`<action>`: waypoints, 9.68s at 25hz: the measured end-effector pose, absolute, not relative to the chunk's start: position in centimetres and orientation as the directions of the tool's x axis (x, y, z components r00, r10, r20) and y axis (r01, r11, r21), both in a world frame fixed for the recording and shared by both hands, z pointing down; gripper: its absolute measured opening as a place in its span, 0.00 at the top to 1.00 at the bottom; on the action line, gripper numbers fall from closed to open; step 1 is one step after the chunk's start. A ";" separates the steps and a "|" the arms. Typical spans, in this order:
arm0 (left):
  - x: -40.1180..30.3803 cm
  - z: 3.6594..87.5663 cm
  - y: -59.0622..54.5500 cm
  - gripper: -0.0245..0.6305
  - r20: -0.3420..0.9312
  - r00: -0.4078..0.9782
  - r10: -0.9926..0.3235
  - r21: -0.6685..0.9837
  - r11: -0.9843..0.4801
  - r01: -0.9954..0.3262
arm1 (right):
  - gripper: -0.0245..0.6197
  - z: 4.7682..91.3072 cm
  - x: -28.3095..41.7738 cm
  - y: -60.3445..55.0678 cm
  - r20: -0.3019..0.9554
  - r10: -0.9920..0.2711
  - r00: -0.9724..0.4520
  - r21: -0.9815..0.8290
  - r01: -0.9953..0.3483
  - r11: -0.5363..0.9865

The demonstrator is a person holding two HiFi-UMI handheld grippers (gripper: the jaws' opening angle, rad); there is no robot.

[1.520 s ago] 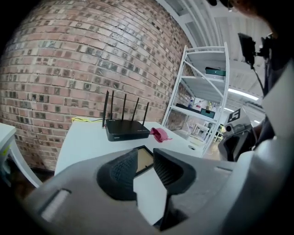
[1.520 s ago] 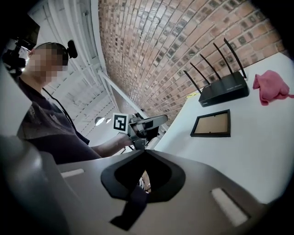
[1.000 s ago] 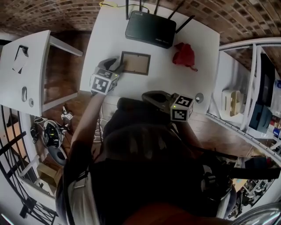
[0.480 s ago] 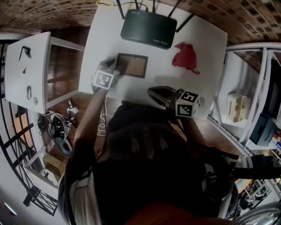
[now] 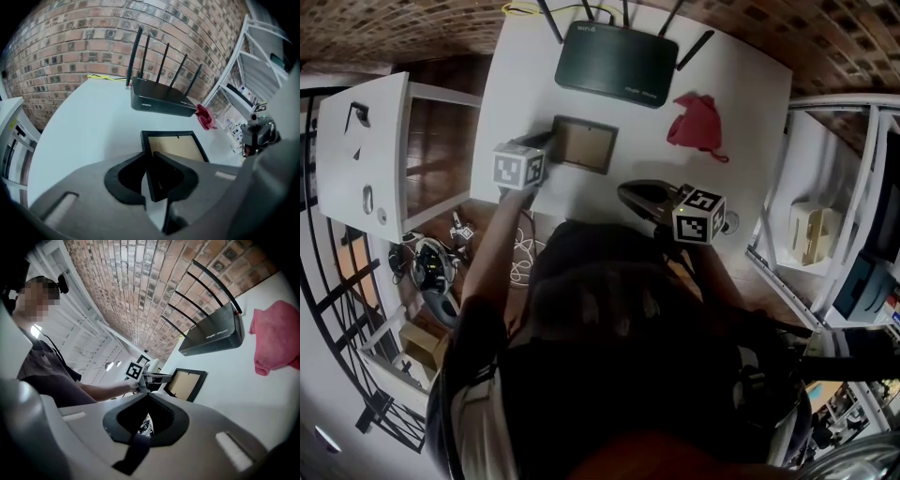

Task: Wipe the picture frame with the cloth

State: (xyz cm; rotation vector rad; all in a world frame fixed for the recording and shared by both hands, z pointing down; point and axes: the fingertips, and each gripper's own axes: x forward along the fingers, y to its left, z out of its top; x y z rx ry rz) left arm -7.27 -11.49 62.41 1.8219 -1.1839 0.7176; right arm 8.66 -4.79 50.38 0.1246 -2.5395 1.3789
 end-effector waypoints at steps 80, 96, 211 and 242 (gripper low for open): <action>-2.4 53.0 -10.3 0.86 0.227 0.843 -0.488 0.902 -0.219 -0.371 | 0.93 50.1 1.8 -2.1 0.486 -0.209 -0.849 -0.665 -0.514 0.542; -3.0 59.7 -10.7 0.83 0.510 0.756 -0.411 0.783 -0.140 -0.605 | 0.96 53.2 9.1 -2.0 0.503 -0.253 -0.827 -0.718 -0.562 0.411; -3.2 61.1 -10.9 0.96 0.598 0.786 -0.157 0.584 -0.586 -0.561 | 0.84 60.4 -5.3 -3.3 0.780 -0.136 -0.611 -0.127 -0.368 0.921; -3.7 61.0 -10.7 0.96 0.604 0.778 -0.174 0.566 -0.594 -0.572 | 0.84 60.6 2.6 -3.4 0.862 -0.251 -0.440 -0.034 -0.545 0.838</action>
